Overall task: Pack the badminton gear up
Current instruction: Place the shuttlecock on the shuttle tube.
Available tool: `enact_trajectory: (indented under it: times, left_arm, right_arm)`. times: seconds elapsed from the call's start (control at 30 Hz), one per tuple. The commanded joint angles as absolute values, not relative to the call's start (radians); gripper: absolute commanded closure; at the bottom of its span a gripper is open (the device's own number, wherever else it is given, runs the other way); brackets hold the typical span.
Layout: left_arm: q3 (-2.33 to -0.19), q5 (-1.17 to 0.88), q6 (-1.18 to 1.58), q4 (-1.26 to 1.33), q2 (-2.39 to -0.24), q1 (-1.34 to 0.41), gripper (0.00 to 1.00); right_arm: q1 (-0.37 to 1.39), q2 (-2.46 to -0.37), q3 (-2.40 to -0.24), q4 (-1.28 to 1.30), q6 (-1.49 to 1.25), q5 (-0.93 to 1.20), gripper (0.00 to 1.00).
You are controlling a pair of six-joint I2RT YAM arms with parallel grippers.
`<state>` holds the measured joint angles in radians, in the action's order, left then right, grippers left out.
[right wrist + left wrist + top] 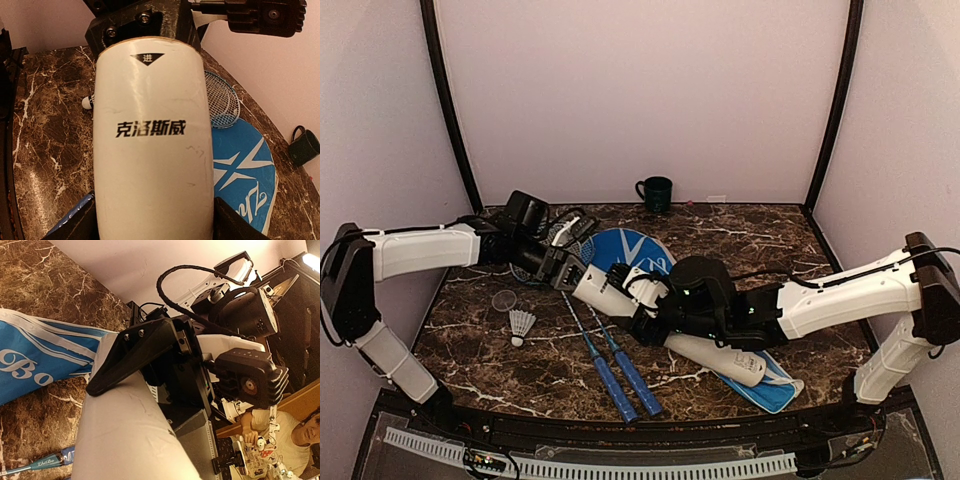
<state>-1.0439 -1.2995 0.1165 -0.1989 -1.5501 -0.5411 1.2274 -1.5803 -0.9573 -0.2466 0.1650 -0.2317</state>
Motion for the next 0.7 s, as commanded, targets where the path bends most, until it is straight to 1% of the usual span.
enact_trajectory:
  times: [0.0, 0.1, 0.37, 0.4, 0.67]
  left_arm:
    - [-1.036, -1.357, 0.154, -0.144, -1.561, -0.578, 1.0]
    - [-1.029, -1.368, 0.172, -0.115, -1.57, -0.59, 1.0]
    - [-1.045, -1.353, 0.144, -0.141, -1.567, -0.594, 1.0]
    - [-1.048, -1.351, 0.137, -0.148, -1.569, -0.594, 0.98]
    - [-1.088, -1.302, 0.051, -0.262, -1.563, -0.594, 0.68]
  right_arm:
    - [1.226, -1.586, -0.999, -0.351, 0.156, -0.254, 0.28]
    - [1.227, -1.585, -0.999, -0.357, 0.155, -0.255, 0.28]
    - [1.226, -1.586, -0.991, -0.359, 0.155, -0.261, 0.28]
    - [1.227, -1.586, -0.99, -0.36, 0.155, -0.262, 0.28]
    - [1.226, -1.585, -0.978, -0.365, 0.15, -0.271, 0.28]
